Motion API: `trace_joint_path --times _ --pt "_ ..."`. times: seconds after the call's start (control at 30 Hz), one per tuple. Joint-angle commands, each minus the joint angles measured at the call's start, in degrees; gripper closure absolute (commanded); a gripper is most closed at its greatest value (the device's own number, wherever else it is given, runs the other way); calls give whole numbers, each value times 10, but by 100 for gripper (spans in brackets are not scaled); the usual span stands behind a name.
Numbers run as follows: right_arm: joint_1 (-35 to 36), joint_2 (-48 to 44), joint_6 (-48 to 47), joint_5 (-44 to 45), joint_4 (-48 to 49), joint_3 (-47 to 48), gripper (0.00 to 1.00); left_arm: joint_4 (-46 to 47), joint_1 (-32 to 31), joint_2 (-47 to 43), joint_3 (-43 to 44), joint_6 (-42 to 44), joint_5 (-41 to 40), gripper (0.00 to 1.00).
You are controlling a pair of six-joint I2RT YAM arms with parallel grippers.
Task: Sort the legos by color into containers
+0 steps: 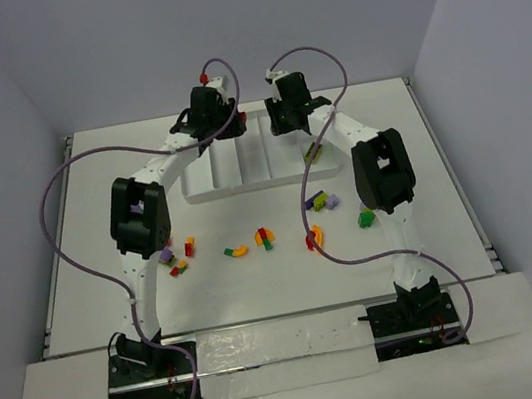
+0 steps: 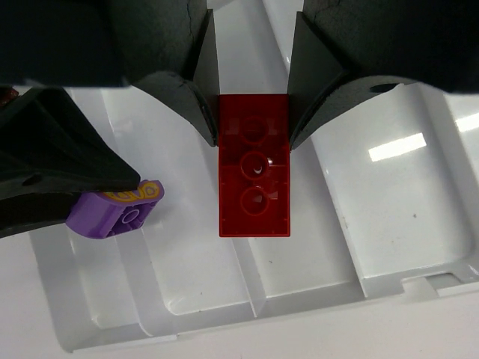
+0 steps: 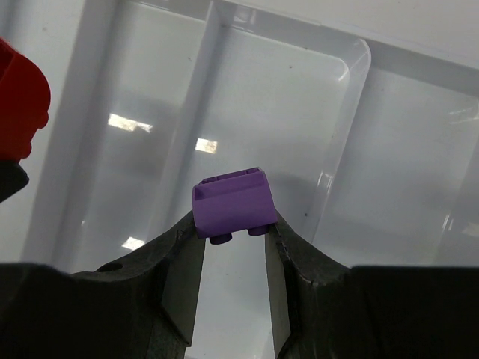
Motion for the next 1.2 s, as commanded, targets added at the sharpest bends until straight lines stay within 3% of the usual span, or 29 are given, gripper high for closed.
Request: trace_joint_path --times 0.0,0.27,0.43,0.57,0.67,0.73,0.9,1.17 --pt "6 12 -13 81 38 46 100 6 -17 25 61 20 -40 96" --pt "10 54 -9 97 10 108 98 -5 -26 78 109 15 -79 89" --pt "10 80 -4 93 -12 144 83 5 -26 92 115 17 -90 80" --pt "10 83 -4 91 -10 146 71 13 -26 103 126 26 -93 67" --pt "11 86 -6 88 -12 150 60 14 -26 110 139 36 -93 53" --pt "10 87 -7 87 -11 152 48 21 -26 109 140 39 -90 37" --pt "11 83 -6 84 -17 158 31 29 -26 95 147 43 -85 3" --pt "12 11 0 84 -60 175 16 27 -4 6 140 16 -65 1"
